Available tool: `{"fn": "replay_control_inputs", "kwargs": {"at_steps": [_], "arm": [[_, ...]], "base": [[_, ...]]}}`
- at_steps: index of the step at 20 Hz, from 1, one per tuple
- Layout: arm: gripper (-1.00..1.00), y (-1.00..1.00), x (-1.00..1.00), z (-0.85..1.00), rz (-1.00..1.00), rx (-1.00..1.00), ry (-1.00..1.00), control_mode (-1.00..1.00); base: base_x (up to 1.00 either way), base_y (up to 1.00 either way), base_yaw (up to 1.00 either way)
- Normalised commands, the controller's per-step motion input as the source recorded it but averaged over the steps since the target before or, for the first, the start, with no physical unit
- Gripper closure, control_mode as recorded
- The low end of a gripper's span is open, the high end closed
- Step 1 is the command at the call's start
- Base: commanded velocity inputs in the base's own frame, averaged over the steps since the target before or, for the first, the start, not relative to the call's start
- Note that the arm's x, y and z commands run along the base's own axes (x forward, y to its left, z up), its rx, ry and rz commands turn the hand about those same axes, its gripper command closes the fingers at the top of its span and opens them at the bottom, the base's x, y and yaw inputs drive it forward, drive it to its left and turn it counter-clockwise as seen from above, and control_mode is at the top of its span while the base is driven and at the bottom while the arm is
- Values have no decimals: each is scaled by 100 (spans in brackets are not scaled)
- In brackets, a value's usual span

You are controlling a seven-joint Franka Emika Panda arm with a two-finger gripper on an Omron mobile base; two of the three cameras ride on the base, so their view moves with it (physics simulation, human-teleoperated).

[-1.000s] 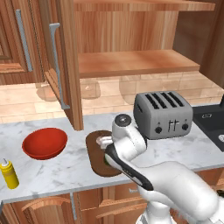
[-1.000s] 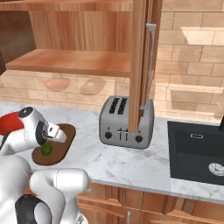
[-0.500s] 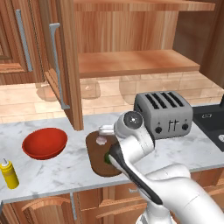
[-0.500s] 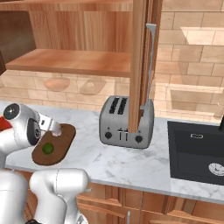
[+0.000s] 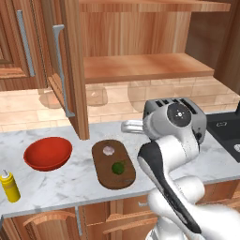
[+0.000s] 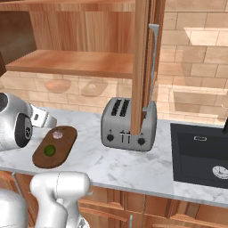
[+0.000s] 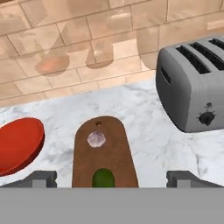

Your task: Open the cabinet. Place the bowl and condiment on the counter. Then place the lime and garlic on the cutting board.

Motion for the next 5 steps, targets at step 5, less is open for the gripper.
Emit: {"fn": "replay_control_inputs", "kwargs": {"at_steps": [5], "arm": [[-100, -93, -99, 75, 7, 14, 0, -100]], "base": [[0, 0, 0]]}}
